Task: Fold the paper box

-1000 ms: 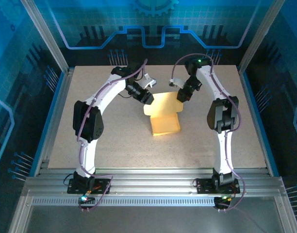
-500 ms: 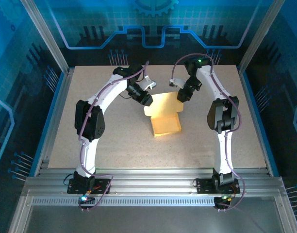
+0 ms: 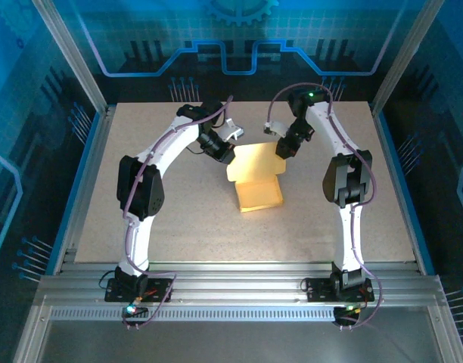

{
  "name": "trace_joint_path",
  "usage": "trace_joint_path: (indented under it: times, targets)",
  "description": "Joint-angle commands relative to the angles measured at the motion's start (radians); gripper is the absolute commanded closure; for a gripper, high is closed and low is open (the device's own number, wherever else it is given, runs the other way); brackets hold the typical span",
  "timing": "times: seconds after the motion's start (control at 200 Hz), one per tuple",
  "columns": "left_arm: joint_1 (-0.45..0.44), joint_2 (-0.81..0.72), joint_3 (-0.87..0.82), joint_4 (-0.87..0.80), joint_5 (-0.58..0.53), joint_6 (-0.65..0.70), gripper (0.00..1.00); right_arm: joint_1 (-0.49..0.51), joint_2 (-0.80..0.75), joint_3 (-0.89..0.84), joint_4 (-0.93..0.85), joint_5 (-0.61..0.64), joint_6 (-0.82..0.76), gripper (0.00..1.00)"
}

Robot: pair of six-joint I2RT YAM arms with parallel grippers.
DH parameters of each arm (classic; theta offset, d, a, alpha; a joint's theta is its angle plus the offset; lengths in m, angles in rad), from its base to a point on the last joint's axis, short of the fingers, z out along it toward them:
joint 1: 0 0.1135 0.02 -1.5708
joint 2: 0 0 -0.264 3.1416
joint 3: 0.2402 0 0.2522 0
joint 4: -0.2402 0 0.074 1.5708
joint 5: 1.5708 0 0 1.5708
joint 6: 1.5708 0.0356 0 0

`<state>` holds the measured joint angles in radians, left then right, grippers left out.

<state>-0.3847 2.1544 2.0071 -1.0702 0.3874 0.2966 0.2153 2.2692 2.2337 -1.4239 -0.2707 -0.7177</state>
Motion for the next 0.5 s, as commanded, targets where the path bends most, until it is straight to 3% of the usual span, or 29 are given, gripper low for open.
trace_joint_path:
  times: [0.0,0.115,0.255,0.4,0.495]
  targets:
    - [-0.006,0.013,0.024,0.01,-0.019,-0.079,1.0,0.015,-0.066,0.009,0.07,0.054,0.148,1.0]
    - [-0.014,-0.009,0.002,0.062,-0.029,-0.132,1.0,0.02,-0.116,-0.059,0.168,0.136,0.299,1.0]
    - [-0.027,-0.064,-0.075,0.185,-0.122,-0.212,1.0,0.054,-0.235,-0.223,0.309,0.239,0.446,1.0]
    - [-0.029,-0.154,-0.191,0.362,-0.206,-0.279,1.0,0.073,-0.37,-0.395,0.492,0.218,0.667,1.0]
    - [-0.03,-0.206,-0.258,0.454,-0.239,-0.314,1.0,0.116,-0.448,-0.529,0.63,0.275,0.772,1.0]
